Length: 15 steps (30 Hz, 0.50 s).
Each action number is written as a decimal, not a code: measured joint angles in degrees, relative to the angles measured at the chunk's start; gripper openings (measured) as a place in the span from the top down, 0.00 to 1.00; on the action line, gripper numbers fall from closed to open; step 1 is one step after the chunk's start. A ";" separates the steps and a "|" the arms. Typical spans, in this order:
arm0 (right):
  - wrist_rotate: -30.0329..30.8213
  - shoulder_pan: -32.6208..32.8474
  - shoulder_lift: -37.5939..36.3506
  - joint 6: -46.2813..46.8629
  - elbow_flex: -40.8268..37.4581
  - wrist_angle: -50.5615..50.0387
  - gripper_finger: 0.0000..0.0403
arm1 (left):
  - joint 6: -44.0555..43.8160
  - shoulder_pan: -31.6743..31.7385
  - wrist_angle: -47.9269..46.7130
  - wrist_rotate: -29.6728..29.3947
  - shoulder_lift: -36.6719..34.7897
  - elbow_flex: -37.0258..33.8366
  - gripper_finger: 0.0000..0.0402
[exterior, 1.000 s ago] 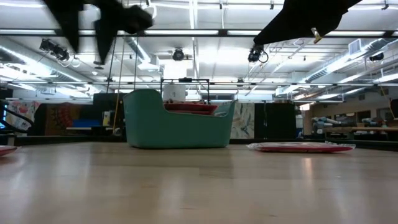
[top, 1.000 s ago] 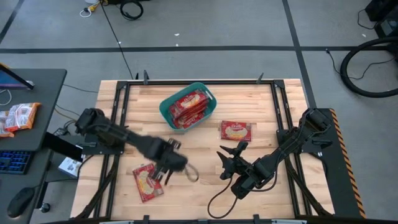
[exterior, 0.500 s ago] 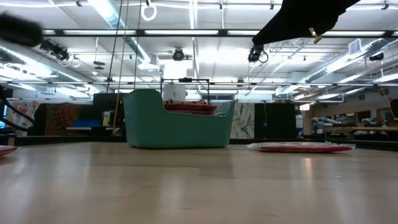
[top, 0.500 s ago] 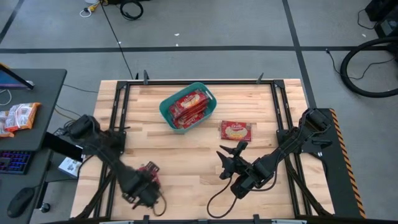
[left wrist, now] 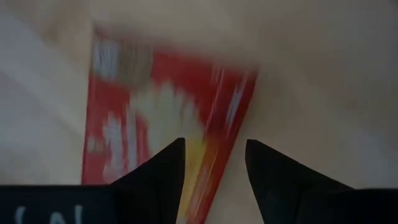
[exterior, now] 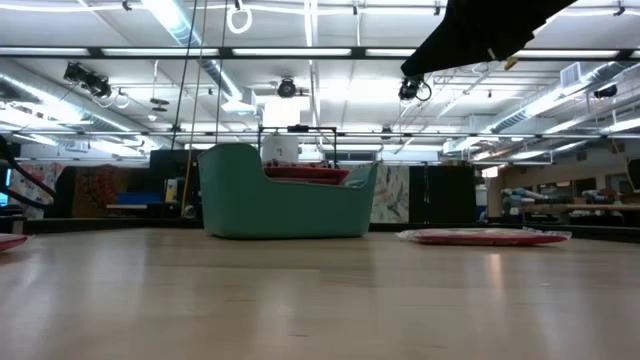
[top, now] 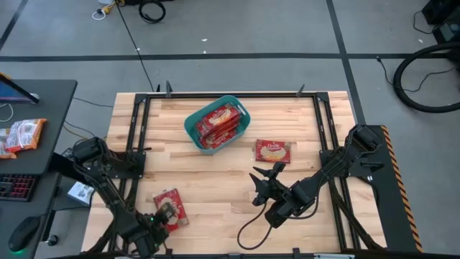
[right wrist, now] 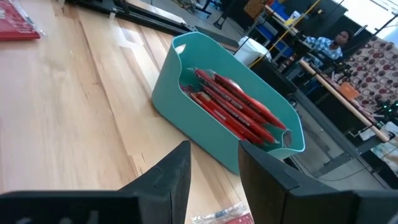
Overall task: Sort popcorn bags into baskets
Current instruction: Put the red popcorn bag into the green bin
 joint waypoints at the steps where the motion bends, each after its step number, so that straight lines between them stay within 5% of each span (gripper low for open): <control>1: -0.31 -0.07 0.00 -0.01 0.00 0.10 0.66 | -1.36 -0.31 2.61 -0.29 0.00 0.02 0.57; 8: -0.41 -0.78 0.00 -1.35 0.00 0.37 0.66 | -24.09 3.21 6.24 -0.18 0.00 3.06 0.58; 15: 0.67 -3.36 0.00 -4.70 0.00 0.41 0.66 | -35.63 8.96 10.96 8.26 0.50 5.24 0.58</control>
